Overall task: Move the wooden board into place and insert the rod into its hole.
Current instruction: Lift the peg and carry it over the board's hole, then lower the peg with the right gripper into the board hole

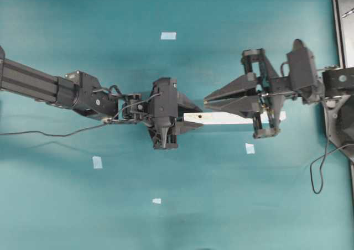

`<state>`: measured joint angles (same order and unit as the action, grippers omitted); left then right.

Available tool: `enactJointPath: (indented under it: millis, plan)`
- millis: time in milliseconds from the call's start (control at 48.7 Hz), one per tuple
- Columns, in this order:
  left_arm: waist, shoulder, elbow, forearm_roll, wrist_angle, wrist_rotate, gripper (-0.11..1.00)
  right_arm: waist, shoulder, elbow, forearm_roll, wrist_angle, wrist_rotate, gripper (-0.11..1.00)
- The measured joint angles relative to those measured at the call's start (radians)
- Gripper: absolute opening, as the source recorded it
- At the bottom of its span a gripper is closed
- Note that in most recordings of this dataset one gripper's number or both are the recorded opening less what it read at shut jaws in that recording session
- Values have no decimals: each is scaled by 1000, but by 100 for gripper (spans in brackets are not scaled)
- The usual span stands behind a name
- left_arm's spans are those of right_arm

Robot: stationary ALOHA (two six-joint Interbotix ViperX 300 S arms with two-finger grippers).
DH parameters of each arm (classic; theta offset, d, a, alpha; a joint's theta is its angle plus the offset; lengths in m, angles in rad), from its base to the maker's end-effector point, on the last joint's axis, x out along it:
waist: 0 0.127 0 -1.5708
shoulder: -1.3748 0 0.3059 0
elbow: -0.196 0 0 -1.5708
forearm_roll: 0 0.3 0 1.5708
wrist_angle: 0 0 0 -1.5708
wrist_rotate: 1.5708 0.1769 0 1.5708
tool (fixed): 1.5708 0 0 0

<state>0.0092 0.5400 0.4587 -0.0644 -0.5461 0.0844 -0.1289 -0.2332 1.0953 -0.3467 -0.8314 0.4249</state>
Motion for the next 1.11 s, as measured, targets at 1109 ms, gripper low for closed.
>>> enactJointPath:
  millis: [1109]
  plan:
    - [-3,-3,-3,0,18,0,32,-2,285,-17,26,-41,-43,9]
